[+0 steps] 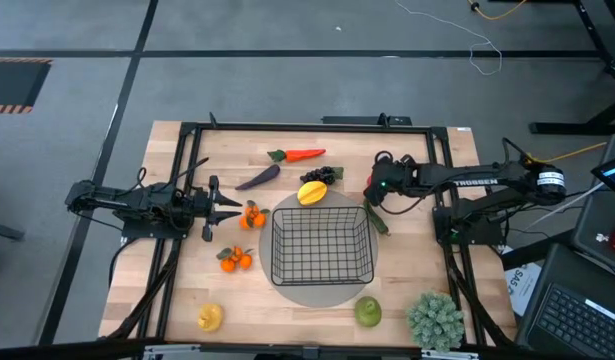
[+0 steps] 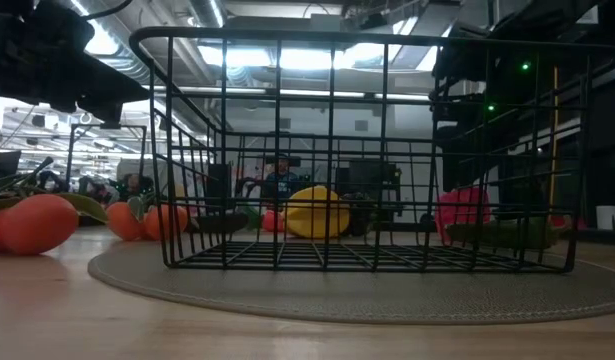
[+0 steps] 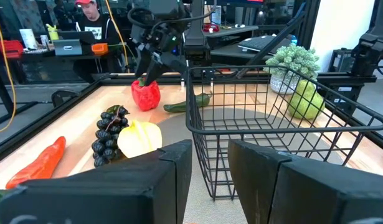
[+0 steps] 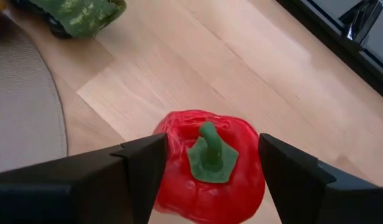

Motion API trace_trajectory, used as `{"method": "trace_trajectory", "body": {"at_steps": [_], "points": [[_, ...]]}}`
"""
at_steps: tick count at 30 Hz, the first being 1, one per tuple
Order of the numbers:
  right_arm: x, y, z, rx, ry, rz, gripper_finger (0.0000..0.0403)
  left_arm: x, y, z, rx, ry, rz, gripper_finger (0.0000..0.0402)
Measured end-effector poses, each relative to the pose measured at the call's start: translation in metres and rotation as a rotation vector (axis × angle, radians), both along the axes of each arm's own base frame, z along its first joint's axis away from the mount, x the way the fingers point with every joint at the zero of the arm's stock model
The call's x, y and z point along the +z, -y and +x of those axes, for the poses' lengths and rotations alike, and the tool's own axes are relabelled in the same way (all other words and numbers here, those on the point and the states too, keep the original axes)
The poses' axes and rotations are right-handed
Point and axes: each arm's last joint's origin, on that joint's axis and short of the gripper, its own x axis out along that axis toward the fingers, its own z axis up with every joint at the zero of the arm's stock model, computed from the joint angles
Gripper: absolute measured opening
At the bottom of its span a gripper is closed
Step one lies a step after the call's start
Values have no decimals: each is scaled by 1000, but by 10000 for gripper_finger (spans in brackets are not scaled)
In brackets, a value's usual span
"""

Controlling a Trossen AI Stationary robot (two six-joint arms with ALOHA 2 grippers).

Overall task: Build produce basket
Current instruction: Put the red bell pepper into the black wire basket

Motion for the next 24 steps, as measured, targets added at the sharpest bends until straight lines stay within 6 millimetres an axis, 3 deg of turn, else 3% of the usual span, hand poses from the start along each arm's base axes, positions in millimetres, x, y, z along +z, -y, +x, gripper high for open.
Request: {"method": "trace_trajectory", "body": {"at_steps": [6,16,24], "points": [[2,0,0,-4,23,-3,231,0,0,0,0,1,0,94],[2,0,-1,-3,12,2,157,0,0,0,0,0,0,94],[1,1,-2,-10,0,3,121,0,0,0,0,0,0,94]]}}
